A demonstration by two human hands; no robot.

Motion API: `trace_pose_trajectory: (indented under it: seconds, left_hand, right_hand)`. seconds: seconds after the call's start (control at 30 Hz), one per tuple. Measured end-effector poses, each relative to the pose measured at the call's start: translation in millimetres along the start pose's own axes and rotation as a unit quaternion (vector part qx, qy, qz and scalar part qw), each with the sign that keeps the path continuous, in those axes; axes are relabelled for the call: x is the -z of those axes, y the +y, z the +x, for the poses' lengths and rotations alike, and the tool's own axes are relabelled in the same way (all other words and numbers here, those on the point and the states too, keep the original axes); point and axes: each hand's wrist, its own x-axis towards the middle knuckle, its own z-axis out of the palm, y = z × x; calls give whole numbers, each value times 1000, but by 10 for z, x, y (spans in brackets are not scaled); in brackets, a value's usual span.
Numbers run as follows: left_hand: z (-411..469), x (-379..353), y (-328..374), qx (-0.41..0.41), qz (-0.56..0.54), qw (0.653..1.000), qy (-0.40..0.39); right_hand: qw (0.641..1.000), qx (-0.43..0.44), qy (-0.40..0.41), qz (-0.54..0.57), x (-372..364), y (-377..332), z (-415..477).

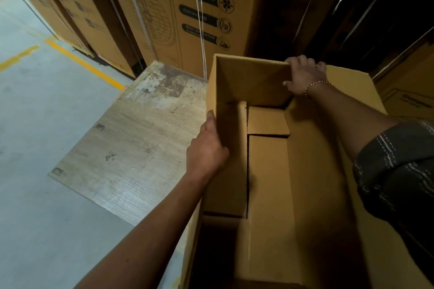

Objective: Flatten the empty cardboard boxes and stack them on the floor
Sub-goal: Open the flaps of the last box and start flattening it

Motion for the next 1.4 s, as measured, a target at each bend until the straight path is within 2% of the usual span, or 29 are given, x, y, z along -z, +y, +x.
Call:
trace_pose_trajectory:
  seconds: [0.1, 0.23, 0.33, 0.43, 0.53, 0.63, 0.77, 0.9, 0.97, 1.1, 1.17, 1.23, 1.3, 1.4]
  left_hand:
    - [-17, 15, 2, -1, 4, 1000, 11]
    - [-16, 3, 3, -6, 23, 999, 26]
    - [-31, 59, -17, -10, 36, 999, 39]
    - [-143, 192, -43, 8, 73, 997, 21]
    - [-554, 194, -148, 39, 82, 995, -36]
    - [-1422, 54, -375, 55, 18, 997, -50]
    - [-2336, -87, -678, 86, -28, 996, -19]
    - [-2505, -97, -623, 103, -76, 992, 5]
    - [-2510, -84, -591, 97, -100, 990, 9]
    - [-2469, -31, -583, 99, -230, 967, -36]
    - [-2428, -48, -551, 101, -322, 939, -68]
    - [-2347, -108, -504, 107, -390, 909, -98]
    - [-2213, -188, -523, 118, -408, 896, -127]
    - [-1997, -305, -717, 149, -353, 910, -158]
  right_hand:
    - [1000, -1, -12, 26, 14, 75, -307]
    - [990, -69, -20, 118, -26, 168, -1146]
    - [962, -116, -71, 237, -137, 231, -2033]
    - [939, -127, -80, 311, -208, 275, -2980]
    - [928, -114, -94, 343, -221, 290, -3843]
    - [913, -131, -107, 371, -246, 237, -4490]
    - [880, -189, -113, 421, -267, 66, -4792]
    - [815, -227, -61, 530, -247, -38, -4866]
    - [807, -232, -41, 542, -232, -59, -4930]
    - [849, -224, 32, 478, 180, -94, -5134]
    - [887, -201, 61, 411, 508, -114, -5143]
    - [938, -175, 59, 294, 833, -194, -5079]
    - [971, -158, 50, 169, 1079, -377, -4944]
    - [992, -108, 22, 63, 1256, -887, -4749]
